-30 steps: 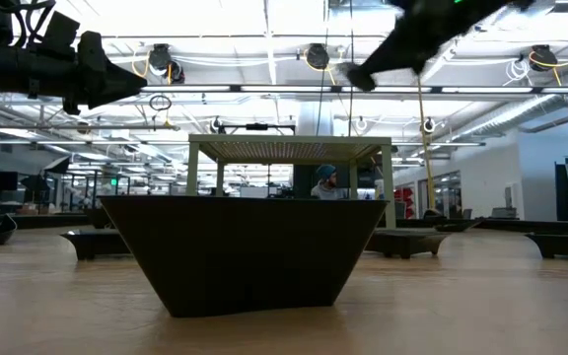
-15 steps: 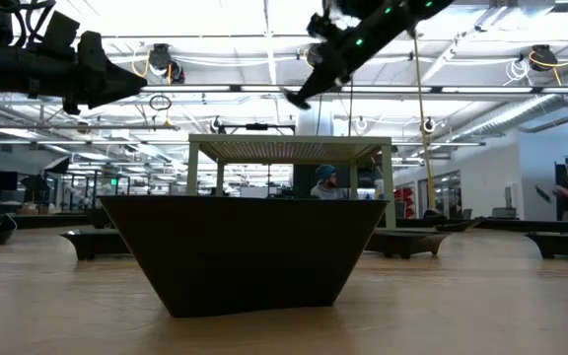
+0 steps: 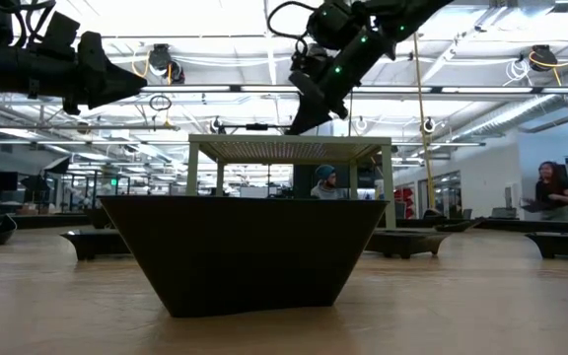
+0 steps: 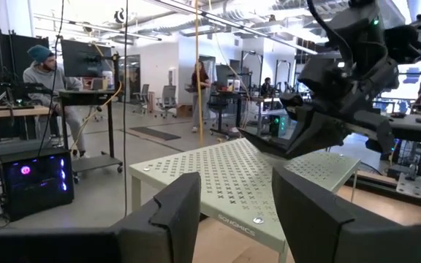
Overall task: Pick & Place Mini shaped plates
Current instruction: Put the black drop-shaped plate on the shelf, then stack the black drop-shaped plate on the shelf
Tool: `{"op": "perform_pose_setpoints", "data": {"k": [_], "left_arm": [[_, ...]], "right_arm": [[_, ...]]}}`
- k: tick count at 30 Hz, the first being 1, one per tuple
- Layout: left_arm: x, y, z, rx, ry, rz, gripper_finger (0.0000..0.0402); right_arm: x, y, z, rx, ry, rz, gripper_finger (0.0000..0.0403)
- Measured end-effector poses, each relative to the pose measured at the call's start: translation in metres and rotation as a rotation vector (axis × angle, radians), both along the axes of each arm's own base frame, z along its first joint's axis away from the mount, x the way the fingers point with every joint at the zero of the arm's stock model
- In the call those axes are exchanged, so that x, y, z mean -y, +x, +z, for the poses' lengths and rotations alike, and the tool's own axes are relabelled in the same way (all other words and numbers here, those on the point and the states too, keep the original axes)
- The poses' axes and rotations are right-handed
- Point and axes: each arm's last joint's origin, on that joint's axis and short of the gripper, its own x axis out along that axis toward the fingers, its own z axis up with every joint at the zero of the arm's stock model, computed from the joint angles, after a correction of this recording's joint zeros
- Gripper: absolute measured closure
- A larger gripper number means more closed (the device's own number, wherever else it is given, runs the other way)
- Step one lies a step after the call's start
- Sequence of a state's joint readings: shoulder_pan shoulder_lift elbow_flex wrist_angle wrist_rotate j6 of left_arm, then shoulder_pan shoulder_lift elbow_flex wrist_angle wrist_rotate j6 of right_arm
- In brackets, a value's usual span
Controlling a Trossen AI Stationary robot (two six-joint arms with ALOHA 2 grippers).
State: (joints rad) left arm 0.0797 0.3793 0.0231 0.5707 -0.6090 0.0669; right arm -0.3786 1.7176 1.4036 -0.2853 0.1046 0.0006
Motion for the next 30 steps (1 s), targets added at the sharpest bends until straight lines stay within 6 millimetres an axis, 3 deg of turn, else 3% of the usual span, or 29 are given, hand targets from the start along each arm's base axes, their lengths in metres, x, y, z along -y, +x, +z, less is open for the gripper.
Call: {"op": "perform_pose_setpoints", "data": {"k": [11, 20, 25, 30], "left_arm": [[0.000, 0.000, 0.000, 0.000, 0.000, 0.000, 0.0229], [0.000, 0.000, 0.000, 0.000, 0.000, 0.000, 0.0229], [0.000, 0.000, 0.000, 0.000, 0.000, 0.000, 0.0229], [0.000, 0.000, 0.000, 0.000, 0.000, 0.000, 0.0229]], "right_arm": [[-0.001, -0.002, -0.002, -0.036, 0.005, 0.008, 0.0398], [-0.001, -0.003, 0.000, -0.029, 0.005, 0.008, 0.0325], [-0.009, -0.016, 0.027, 0.052, -0.005, -0.002, 0.0287], [-0.020, -0.044, 0.066, 0.120, -0.039, -0.010, 0.0278]]}}
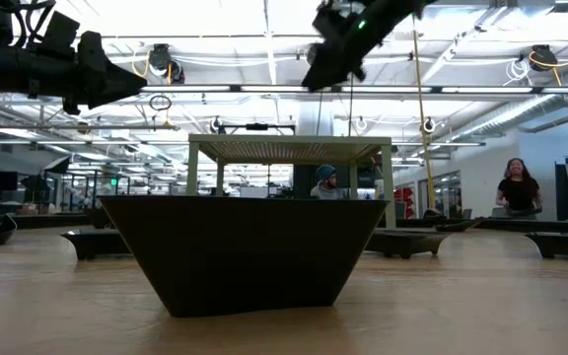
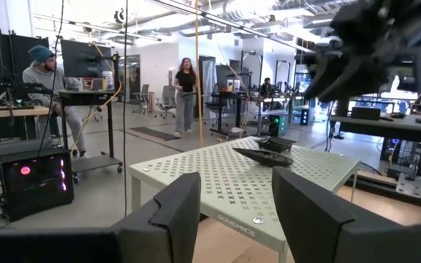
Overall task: Pick & Place Mini shaped plates
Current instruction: Stack the black drop-shaped plate on the shelf
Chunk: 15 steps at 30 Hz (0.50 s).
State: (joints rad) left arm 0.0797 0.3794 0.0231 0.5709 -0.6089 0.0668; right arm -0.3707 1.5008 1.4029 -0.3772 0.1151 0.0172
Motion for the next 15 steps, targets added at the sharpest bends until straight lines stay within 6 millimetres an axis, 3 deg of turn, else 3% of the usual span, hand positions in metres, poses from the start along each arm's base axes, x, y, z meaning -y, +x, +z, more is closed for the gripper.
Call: {"op": "perform_pose_setpoints", "data": {"k": [5, 10, 15], "left_arm": [[0.000, 0.000, 0.000, 0.000, 0.000, 0.000, 0.0229], [0.000, 0.000, 0.000, 0.000, 0.000, 0.000, 0.0229], [0.000, 0.000, 0.000, 0.000, 0.000, 0.000, 0.0229]], "right_arm": [[-0.004, -0.042, 0.010, -0.148, 0.021, -0.235, 0.0281], [0.000, -0.074, 0.004, -0.193, 0.219, -0.583, 0.0280], [0.009, -0.091, -0.015, -0.189, 0.378, -0.841, 0.0281]]}}
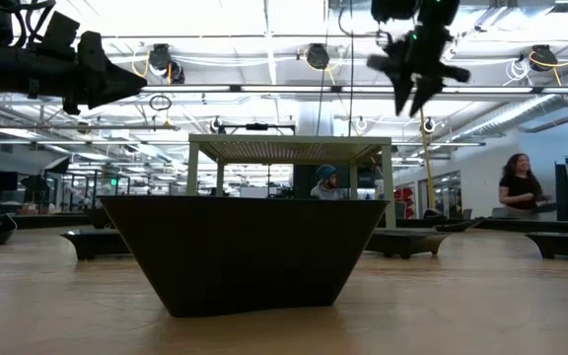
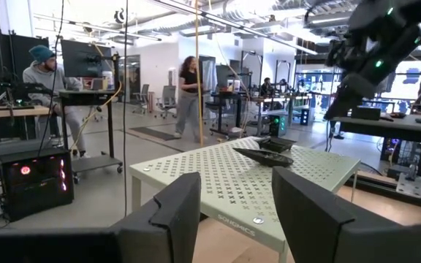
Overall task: Pick & Place Mini shaped plates
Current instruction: Stack the black drop-shaped plate on the shelf
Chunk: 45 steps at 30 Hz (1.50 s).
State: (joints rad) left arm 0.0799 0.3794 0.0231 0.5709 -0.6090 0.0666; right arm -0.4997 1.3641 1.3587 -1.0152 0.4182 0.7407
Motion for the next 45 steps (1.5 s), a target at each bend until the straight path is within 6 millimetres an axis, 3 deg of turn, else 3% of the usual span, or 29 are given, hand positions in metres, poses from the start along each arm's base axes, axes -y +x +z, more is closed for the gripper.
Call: {"op": "perform_pose_setpoints", "data": {"k": [5, 14, 24, 32, 38, 45], "left_arm": [[0.000, 0.000, 0.000, 0.000, 0.000, 0.000, 0.0229], [0.000, 0.000, 0.000, 0.000, 0.000, 0.000, 0.0229], [0.000, 0.000, 0.000, 0.000, 0.000, 0.000, 0.0229], [0.000, 0.000, 0.000, 0.000, 0.000, 0.000, 0.0229], [0.000, 0.000, 0.000, 0.000, 0.000, -0.001, 0.0229], [0.000, 0.000, 0.000, 0.000, 0.000, 0.000, 0.0229]], "right_arm": [[0.004, -0.013, -0.042, -0.063, 0.118, -0.094, 0.0279], [0.008, -0.046, -0.108, -0.059, 0.262, -0.483, 0.0277], [0.008, -0.060, -0.167, 0.197, 0.222, -0.771, 0.0277], [0.003, -0.070, -0.192, 0.367, 0.162, -0.964, 0.0277], [0.001, -0.074, -0.197, 0.400, 0.094, -1.026, 0.0280], [0.002, -0.076, -0.198, 0.342, 0.089, -0.958, 0.0344]]}}
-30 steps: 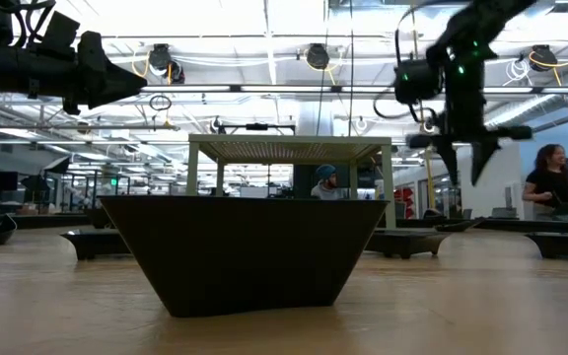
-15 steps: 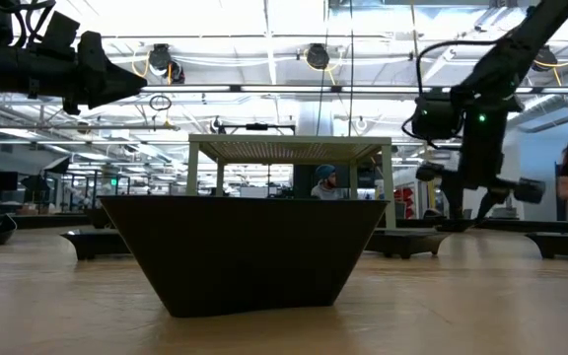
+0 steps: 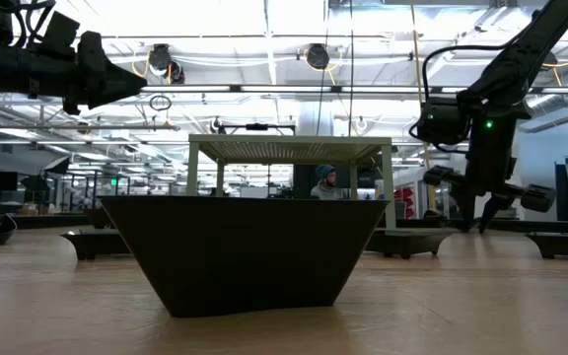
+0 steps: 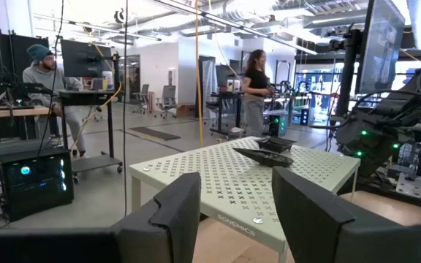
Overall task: Pick & Place Mini shaped plates
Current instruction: Stack the black drop-shaped plate on the shelf
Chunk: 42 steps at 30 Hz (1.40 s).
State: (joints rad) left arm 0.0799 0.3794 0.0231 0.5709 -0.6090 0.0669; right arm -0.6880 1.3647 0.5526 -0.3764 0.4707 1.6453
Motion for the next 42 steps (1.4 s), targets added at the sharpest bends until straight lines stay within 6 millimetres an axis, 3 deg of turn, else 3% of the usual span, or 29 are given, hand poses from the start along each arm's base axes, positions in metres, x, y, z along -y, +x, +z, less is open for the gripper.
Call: {"op": "perform_pose_setpoints", "data": {"k": [4, 14, 24, 34, 42], "left_arm": [[0.000, 0.000, 0.000, 0.000, 0.000, -0.001, 0.0229], [0.000, 0.000, 0.000, 0.000, 0.000, 0.000, 0.0229], [0.000, 0.000, 0.000, 0.000, 0.000, 0.000, 0.0229], [0.000, 0.000, 0.000, 0.000, 0.000, 0.000, 0.0229], [0.000, 0.000, 0.000, 0.000, 0.000, 0.000, 0.0229]], "right_arm": [[0.001, 0.000, 0.000, -0.028, -0.009, 0.042, 0.0395], [0.005, 0.009, 0.012, 0.030, -0.069, 0.223, 0.0402], [0.007, 0.005, 0.082, 0.076, -0.549, 0.327, 0.0403], [-0.002, 0.005, 0.174, 0.266, -1.314, 0.621, 0.0403], [0.004, 0.026, 0.200, 0.253, -1.323, 0.949, 0.0403]]}}
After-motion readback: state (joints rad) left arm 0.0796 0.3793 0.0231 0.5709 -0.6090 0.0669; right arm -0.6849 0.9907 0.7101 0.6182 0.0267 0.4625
